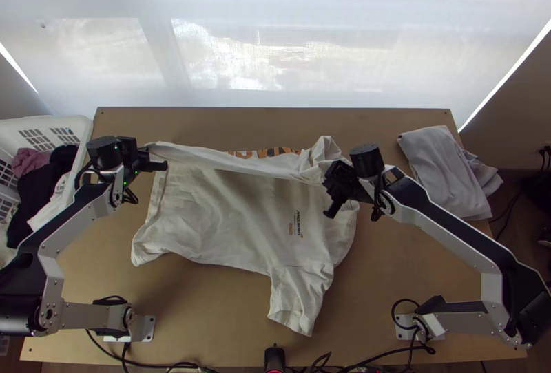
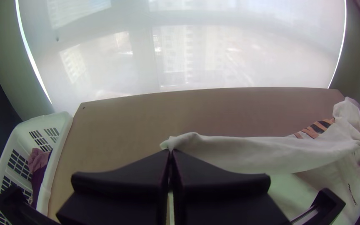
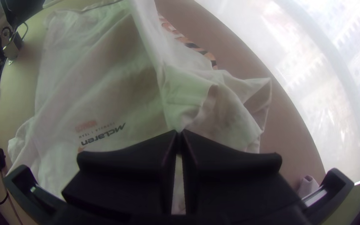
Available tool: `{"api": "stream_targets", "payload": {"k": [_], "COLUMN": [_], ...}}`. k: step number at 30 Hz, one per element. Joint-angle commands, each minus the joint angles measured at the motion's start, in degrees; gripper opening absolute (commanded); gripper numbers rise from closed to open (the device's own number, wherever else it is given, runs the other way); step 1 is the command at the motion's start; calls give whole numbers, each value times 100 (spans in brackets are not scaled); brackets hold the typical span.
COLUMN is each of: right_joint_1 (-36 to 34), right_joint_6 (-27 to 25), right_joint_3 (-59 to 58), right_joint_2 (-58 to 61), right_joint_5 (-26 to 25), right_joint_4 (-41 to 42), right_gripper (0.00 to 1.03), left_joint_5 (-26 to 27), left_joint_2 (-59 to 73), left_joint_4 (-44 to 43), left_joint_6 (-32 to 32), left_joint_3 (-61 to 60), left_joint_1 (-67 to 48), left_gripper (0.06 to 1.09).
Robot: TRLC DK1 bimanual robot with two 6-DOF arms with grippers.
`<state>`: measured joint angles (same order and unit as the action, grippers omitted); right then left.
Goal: Fold the t-shirt
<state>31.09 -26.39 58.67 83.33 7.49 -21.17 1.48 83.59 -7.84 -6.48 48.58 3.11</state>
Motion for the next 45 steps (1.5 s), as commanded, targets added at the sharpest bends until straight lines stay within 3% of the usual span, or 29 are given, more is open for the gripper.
{"api": "stream_targets", "payload": {"k": [1, 25, 45], "right_joint_1": [-7, 169, 178], "right_joint_6": [3, 3, 3], "right_joint_3": [-216, -1069, -1218], "right_joint_2": [-62, 17, -36], "right_joint_5": [-2, -10, -10], "right_joint_4": [95, 878, 1009], "right_gripper": [3, 3, 3], "left_joint_5": [-7, -7, -33], "left_joint_2": [-264, -379, -423], "left_joint_4": [107, 239, 239], "left_joint_6": [103, 420, 428], "left_joint_3": [-314, -806, -1289], "left_joint_1": [-39, -408, -373], "left_gripper": [9, 9, 9]}}
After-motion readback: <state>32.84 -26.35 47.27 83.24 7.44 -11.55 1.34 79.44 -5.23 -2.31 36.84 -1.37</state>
